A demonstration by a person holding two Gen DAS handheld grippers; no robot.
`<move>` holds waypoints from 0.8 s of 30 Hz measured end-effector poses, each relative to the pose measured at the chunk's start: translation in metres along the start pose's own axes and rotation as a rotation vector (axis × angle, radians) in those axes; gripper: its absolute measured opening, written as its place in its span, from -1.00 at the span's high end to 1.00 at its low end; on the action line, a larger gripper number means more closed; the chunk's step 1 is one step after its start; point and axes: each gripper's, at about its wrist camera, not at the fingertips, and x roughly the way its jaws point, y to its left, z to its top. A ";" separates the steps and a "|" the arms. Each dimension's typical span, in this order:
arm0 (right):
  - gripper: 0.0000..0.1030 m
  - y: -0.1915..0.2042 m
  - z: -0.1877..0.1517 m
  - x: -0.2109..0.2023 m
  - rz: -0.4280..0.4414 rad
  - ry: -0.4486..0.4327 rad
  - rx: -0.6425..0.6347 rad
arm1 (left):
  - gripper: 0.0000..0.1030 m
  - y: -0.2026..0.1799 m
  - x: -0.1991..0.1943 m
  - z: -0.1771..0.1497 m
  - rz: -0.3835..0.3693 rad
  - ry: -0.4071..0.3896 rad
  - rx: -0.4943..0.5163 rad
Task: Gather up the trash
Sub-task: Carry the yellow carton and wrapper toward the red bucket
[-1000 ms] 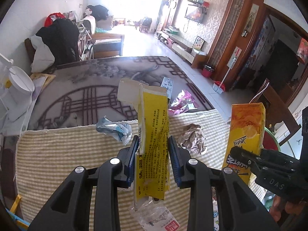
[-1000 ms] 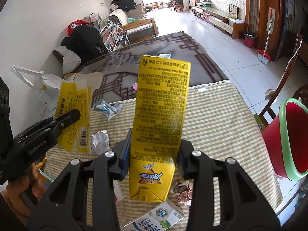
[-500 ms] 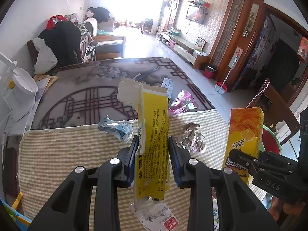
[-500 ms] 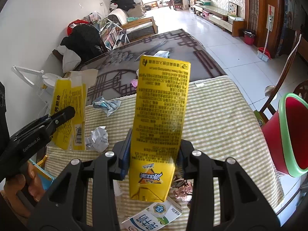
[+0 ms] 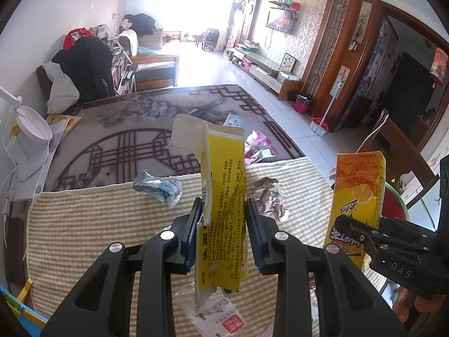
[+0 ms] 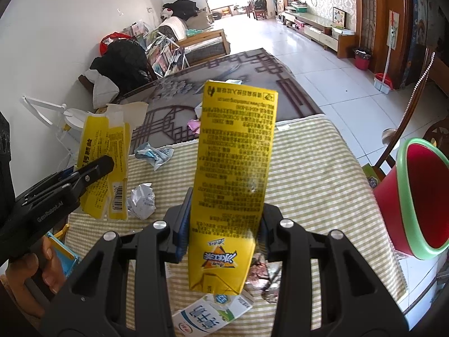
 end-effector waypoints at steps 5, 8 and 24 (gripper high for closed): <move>0.27 -0.014 0.004 -0.005 0.027 -0.002 -0.024 | 0.44 -0.019 -0.002 -0.002 0.021 -0.009 -0.014; 0.27 -0.024 0.007 -0.010 0.044 -0.001 -0.041 | 0.44 -0.033 -0.003 -0.003 0.039 -0.011 -0.021; 0.27 -0.084 0.016 -0.019 0.120 0.021 -0.097 | 0.44 -0.098 0.002 -0.015 0.110 -0.008 -0.079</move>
